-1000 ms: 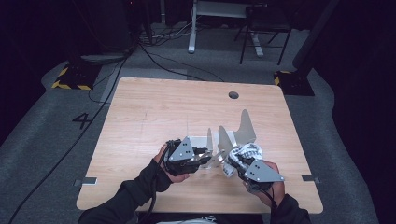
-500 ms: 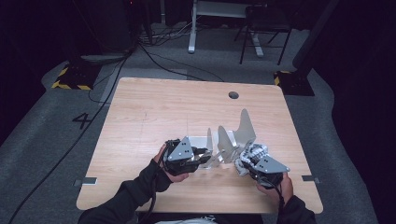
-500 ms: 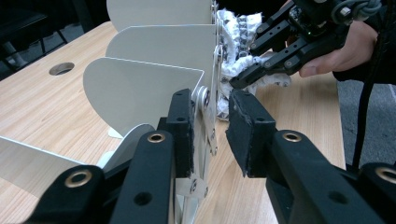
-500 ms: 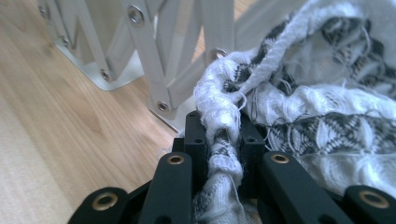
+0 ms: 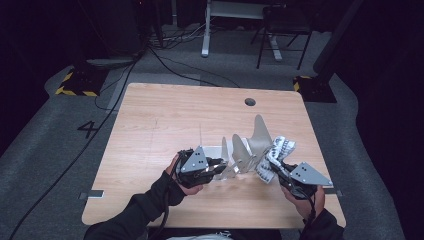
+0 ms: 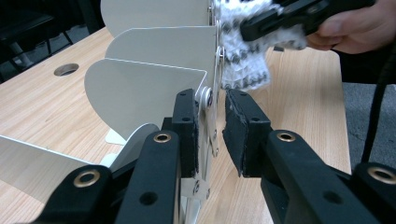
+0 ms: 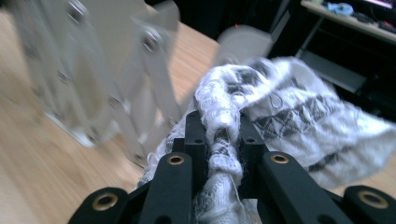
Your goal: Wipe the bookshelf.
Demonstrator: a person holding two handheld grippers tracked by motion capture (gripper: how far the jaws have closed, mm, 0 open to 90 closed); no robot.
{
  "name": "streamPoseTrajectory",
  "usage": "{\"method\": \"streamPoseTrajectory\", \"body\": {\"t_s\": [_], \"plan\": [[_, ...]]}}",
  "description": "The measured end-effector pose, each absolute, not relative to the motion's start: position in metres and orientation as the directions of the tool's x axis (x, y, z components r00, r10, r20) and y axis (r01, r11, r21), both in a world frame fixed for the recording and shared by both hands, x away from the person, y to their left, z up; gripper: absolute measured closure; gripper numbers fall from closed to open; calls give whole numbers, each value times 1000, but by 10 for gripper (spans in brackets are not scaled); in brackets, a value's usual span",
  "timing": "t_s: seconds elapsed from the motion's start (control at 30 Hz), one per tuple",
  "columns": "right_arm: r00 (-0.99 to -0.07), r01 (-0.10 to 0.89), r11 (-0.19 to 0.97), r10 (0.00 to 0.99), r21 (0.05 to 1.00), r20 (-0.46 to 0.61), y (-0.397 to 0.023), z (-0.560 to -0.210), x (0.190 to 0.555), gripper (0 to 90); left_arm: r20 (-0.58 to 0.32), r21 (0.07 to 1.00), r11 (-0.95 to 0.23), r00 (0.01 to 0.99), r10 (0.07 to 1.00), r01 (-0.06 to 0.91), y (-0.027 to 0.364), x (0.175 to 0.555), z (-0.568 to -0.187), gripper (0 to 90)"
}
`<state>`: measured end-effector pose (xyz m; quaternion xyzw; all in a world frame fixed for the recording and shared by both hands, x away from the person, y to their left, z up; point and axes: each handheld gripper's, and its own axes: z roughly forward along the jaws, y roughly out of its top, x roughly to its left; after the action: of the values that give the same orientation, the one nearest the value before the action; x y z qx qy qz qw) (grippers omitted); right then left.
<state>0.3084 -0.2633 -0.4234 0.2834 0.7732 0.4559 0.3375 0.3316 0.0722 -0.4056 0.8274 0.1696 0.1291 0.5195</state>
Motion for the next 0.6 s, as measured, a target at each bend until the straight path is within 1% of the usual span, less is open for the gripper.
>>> {"method": "streamPoseTrajectory", "body": {"t_s": [0.1,0.27,0.4,0.47,0.53,0.6], "plan": [[-640,88,416,720,905,-268,-253,-416,299,794,33,904,-400,908,418,152,72,332,-406,740],[-713,28,439,638,898,-289,-222,-414,288,794,33,905,-399,908,417,150,71,332,-406,744],[-750,24,465,594,885,-292,-199,-422,290,797,35,905,-400,908,416,148,72,332,-406,744],[-790,-1,490,534,872,-301,-189,-427,290,799,38,906,-399,909,415,144,72,332,-406,747],[-800,-13,516,508,856,-318,-180,-433,289,798,35,906,-396,909,415,146,72,332,-407,747],[-816,-5,549,481,836,-320,-173,-443,289,797,33,907,-395,909,415,148,72,332,-407,746]]}}
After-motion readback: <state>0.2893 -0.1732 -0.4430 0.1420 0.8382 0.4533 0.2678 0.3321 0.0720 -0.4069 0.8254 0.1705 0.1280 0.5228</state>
